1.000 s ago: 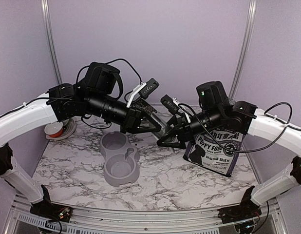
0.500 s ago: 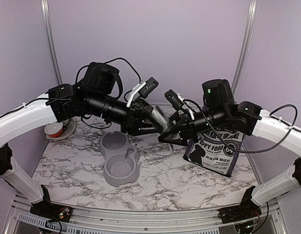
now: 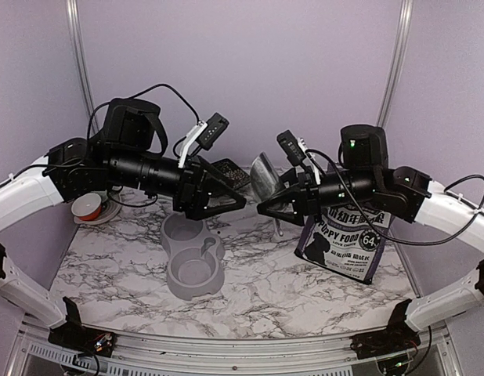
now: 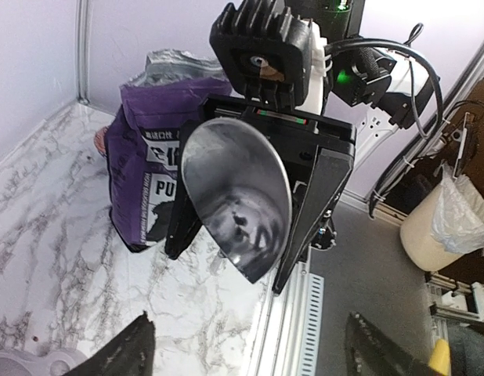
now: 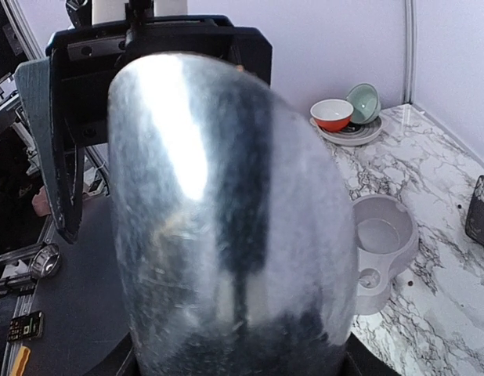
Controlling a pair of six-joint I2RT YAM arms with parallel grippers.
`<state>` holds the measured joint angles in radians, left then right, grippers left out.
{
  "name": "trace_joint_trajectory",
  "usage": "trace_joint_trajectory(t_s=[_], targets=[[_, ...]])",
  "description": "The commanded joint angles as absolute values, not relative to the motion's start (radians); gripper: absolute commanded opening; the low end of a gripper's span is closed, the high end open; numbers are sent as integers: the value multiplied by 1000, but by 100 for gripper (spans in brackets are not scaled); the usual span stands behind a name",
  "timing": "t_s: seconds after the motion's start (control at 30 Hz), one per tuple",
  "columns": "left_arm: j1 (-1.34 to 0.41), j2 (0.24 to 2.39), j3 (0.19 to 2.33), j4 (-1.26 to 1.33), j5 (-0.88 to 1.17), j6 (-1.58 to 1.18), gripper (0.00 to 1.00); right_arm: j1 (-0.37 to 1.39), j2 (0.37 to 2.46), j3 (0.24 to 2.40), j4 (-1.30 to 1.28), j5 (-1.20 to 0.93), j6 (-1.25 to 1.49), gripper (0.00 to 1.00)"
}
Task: Serve the pet food
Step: Pass from the left arm to the right, then pass from the right arm to the left
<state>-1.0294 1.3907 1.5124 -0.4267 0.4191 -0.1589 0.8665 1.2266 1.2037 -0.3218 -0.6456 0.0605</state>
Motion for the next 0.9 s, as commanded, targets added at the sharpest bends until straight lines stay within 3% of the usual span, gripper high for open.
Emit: trace_joint_trajectory(t_s=[0.0, 0.13, 0.37, 0.63, 0.87], targets=[[-1032, 1324, 1483, -399, 301, -123, 92, 872, 1183, 1205, -220, -535, 127, 33], [-1030, 1278, 1468, -397, 169, -80, 98, 872, 1174, 1215, -164, -449, 211, 28], [-1023, 1224, 1417, -319, 4, -63, 99, 873, 1150, 1231, -62, -373, 358, 24], [-1018, 1116, 1259, -95, 57, -66, 99, 873, 1107, 1210, 38, -165, 560, 20], [-1018, 1117, 1219, -19, 96, -85, 96, 873, 1118, 1171, 217, -213, 648, 18]])
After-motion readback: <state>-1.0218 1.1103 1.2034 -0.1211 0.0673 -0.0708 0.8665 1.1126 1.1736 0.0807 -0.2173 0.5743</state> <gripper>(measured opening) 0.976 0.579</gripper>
